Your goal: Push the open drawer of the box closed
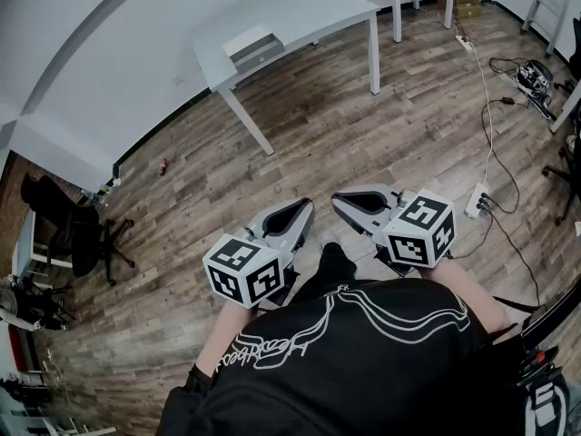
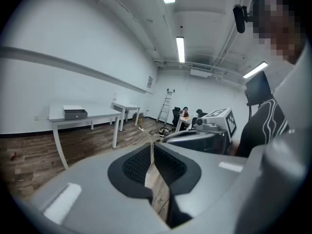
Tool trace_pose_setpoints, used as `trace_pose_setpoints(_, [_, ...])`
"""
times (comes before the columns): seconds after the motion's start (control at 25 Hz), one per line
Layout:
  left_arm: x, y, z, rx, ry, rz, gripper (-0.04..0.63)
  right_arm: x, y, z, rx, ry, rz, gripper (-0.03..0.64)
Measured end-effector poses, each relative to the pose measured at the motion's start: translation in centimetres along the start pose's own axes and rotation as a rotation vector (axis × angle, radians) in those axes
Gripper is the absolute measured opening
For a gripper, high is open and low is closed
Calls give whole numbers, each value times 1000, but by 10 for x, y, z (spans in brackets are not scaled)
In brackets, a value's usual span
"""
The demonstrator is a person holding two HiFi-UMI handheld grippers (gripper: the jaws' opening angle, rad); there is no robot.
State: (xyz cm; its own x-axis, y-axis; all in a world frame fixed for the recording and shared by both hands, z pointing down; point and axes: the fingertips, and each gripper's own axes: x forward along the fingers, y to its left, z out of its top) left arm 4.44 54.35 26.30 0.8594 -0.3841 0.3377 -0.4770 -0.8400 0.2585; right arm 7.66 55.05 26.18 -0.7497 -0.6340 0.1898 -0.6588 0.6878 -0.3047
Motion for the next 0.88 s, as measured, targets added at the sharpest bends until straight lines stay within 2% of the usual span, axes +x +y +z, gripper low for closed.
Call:
trace_pose_setpoints(0.24, [37, 77, 13, 33, 28, 33, -15, 50, -60, 15, 2, 7, -34, 9])
trace_pose_setpoints(0.48, [91, 185, 31, -35, 22, 9, -14, 126, -153, 31, 29, 23, -90, 9])
trace_pose_setpoints(0.68, [118, 316, 54, -98, 46, 78, 3, 214, -234, 66, 45, 12, -129, 9])
trace_pose_setpoints(0.8, [126, 380, 80, -153, 4, 72, 3, 264, -272, 87, 49, 34, -118, 9])
trace_pose_setpoints(0.88, [132, 411, 95, -158, -17, 74, 3, 290, -293, 100, 36, 46, -113, 9])
